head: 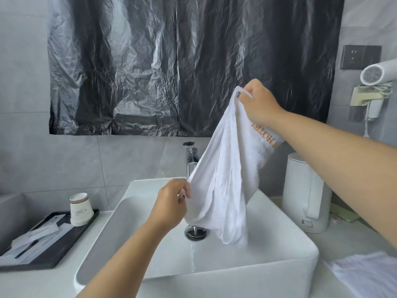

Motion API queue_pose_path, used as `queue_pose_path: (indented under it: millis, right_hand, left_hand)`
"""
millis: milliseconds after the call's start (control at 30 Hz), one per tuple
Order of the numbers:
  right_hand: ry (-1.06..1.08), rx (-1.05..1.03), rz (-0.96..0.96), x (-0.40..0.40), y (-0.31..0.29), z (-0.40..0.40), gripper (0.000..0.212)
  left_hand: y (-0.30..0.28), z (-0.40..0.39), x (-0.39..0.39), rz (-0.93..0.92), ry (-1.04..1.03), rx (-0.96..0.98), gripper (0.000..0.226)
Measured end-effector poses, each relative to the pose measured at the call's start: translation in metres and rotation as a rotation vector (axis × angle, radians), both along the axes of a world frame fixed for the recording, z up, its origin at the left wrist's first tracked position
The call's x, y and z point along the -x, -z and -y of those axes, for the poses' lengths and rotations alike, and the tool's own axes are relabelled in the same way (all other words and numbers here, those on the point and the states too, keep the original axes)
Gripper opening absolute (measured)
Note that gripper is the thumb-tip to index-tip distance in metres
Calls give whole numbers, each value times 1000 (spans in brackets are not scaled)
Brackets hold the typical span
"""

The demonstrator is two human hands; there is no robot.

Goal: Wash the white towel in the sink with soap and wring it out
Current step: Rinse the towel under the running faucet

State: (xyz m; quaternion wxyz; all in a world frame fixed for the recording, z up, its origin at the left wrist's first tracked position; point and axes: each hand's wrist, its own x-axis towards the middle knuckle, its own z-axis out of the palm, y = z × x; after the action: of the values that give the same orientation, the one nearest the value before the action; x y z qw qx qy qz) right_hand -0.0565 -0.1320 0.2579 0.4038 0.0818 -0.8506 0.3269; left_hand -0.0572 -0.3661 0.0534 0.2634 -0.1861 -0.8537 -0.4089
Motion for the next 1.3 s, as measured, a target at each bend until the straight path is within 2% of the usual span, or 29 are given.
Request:
queue_pose_path:
  millis: [100,200,267,367,433,500,600,667,767,867,933,1067,1167,1233,1300]
  right_hand:
    - [57,2,2,5,2,-16,11]
    - [51,-24,18,9,9,-17,8]
    - [42,-41,14,12,12,-14,8]
    - [41,-55,-3,14,10,-10,6]
    - [39,-59,-9,16,7,-10,7]
    - [41,-65,-10,17,4,-10,7]
    - [62,-56,-12,18,3,-11,6]
    - [79,-39,-9,19,3,-12,5]
    - [92,-1,12,21,5,-13,5]
    - [88,1,18,23,6,-9,6]
    - [80,-15,15,24,6,-3,7]
    - [56,-64,21,24,3,10,14]
    - [48,-69,10,24,-1,15,14]
    - [42,-55,-5,24,-4,17,16]
    - [36,-38,-19,24,-7,17,14]
  left_hand:
    - [2,2,-6,63,26,139,55]
    - [-1,-7,-13,287,24,40,36]
    - [-3,-18,-18,356,24,5,19]
    - [-2,-30,-26,382,48,100,41]
    - [3,-33,-27,376,66,234,58]
    - [11,-31,-24,264,59,332,48]
    - [22,-23,-21,96,70,220,11]
    - [30,-14,-20,-106,76,167,16]
    - [35,-4,-19,-495,108,272,14]
    - [34,-7,-25,-639,209,434,16]
    - [34,-13,-28,-616,227,508,31]
    - [35,-28,-24,-429,158,596,68]
    - [32,-41,-23,-322,165,647,79]
    - [31,-50,-23,-108,185,641,79]
    - [34,-58,-19,23,181,637,75]
